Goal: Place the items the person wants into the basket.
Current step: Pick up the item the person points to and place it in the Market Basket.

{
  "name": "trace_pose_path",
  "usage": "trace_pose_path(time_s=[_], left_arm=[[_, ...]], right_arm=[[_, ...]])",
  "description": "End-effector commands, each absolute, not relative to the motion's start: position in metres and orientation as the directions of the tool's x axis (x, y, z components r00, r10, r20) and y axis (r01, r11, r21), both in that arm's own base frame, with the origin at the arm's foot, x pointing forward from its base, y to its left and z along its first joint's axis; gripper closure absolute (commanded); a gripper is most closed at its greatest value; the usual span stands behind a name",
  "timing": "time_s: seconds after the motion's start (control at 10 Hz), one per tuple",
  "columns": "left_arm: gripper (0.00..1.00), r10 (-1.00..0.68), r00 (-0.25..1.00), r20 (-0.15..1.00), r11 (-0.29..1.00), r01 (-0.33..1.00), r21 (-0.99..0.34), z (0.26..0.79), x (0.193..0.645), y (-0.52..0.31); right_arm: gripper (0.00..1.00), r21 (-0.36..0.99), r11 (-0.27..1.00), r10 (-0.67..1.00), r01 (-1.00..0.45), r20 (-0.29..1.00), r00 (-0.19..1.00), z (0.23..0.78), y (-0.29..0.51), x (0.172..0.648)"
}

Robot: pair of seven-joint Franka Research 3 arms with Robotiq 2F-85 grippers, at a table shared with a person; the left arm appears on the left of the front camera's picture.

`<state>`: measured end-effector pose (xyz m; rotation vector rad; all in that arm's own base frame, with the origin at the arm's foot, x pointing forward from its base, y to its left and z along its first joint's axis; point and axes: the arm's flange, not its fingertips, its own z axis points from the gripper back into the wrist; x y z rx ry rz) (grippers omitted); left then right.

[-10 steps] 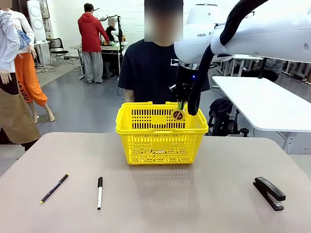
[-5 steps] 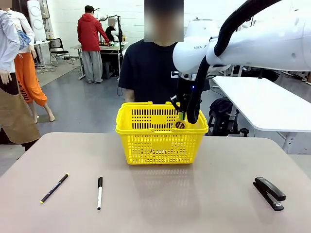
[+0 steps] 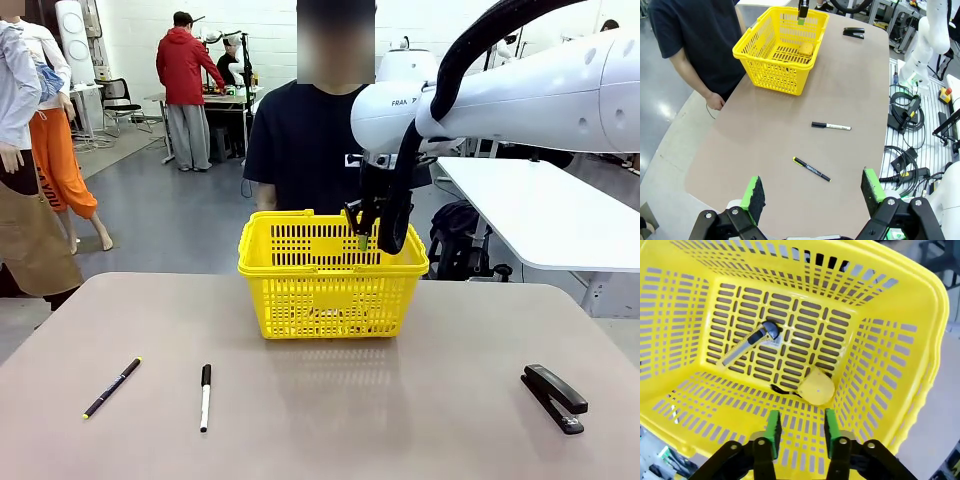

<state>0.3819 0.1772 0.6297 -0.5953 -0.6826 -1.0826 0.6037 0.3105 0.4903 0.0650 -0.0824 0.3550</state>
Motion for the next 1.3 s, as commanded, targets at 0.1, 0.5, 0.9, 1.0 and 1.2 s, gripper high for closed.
trace_pose_path(time_s=[0.1, 0.5, 0.9, 1.0, 1.2], left_arm=[[0.0, -0.58, 0.282, 0.765, 0.341, 0.936, -0.087, 0.63, 0.382, 0.178], [0.0, -0.58, 0.282, 0.765, 0.341, 0.936, -0.087, 0.63, 0.382, 0.178], [0.0, -0.58, 0.282, 0.765, 0.341, 0.936, -0.087, 0.63, 0.382, 0.178], [0.0, -0.58, 0.282, 0.765, 0.341, 0.936, -0.087, 0.63, 0.382, 0.178], [0.0, -0.58, 0.282, 0.765, 0.341, 0.936, -0.087, 0.63, 0.382, 0.178]], right_arm=[[0.02, 0.071, 0.927, 0.362, -0.369, 0.09, 0.928, 0.503, 0.303, 0.596], [0.0, 0.196, 0.786, 0.52, -0.586, 0.302, 0.799, 0.585, 0.212, 0.449], [0.0, 0.206, 0.816, 0.471, -0.541, 0.306, 0.827, 0.57, 0.092, 0.337], [0.0, 0.219, 0.829, 0.446, -0.515, 0.298, 0.844, 0.553, 0.068, 0.333], [0.0, 0.218, 0.832, 0.429, -0.51, 0.33, 0.841, 0.522, 0.035, 0.341]])
